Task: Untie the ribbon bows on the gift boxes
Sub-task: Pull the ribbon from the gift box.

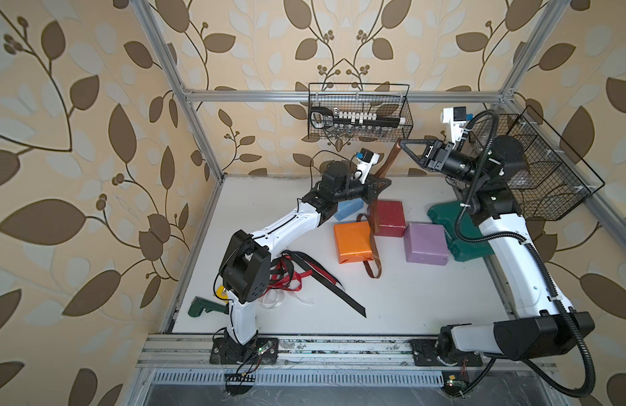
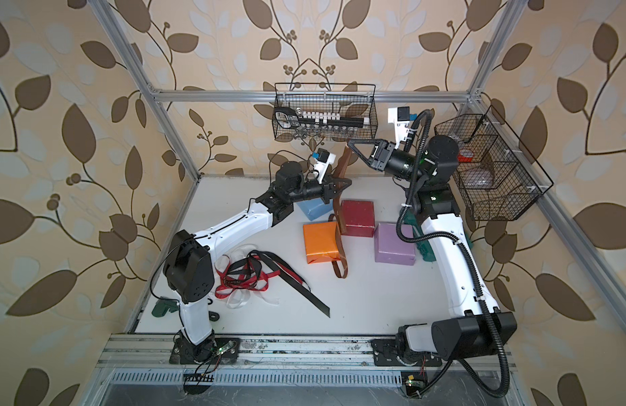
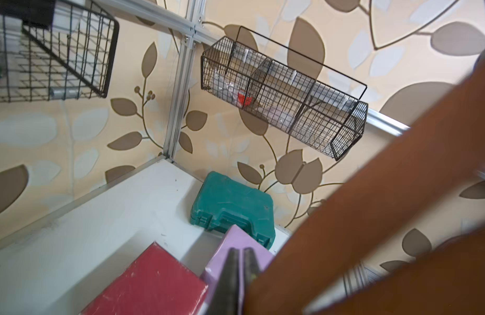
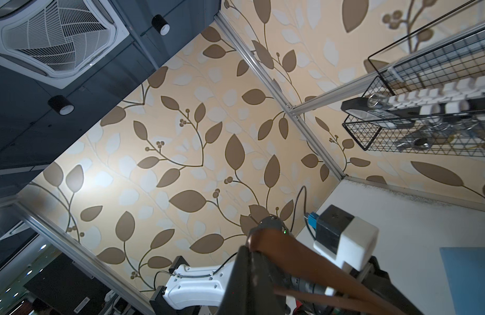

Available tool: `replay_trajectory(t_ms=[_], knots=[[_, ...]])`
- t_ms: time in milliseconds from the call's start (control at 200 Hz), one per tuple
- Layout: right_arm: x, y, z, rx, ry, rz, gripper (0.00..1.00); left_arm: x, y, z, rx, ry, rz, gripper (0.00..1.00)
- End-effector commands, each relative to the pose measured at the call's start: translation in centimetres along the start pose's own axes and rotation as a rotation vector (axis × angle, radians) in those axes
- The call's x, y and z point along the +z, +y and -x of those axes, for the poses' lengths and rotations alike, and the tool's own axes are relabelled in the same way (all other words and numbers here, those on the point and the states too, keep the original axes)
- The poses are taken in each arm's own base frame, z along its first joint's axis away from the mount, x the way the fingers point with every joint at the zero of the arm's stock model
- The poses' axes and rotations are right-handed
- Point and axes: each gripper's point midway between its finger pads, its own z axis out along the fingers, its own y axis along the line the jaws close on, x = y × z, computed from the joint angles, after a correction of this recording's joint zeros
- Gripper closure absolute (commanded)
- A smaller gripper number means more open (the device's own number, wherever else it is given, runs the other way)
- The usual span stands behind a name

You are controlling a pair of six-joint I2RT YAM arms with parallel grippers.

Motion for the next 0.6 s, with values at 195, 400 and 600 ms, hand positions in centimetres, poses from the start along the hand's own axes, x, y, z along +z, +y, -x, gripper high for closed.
replay_trajectory(t_ms=[195,400,600], knots=[[-4.1,-2.6,1.6,-0.039,-0.157,-0.161,1.0,-10.0,-1.5,-0.2,0.083,0.093,0.203,1.0],[-5.2,-5.4,1.2,-0.047,-0.187,-0.266,1.0,-14.3,-2.4,0.2,0.07,0.121,0.27,1.0],[-4.9,-7.5,-1.5,0.015,-0.132,-0.262,1.0,-18.1,-3.1,3.0,0.068,0.085,0.329,1.0]])
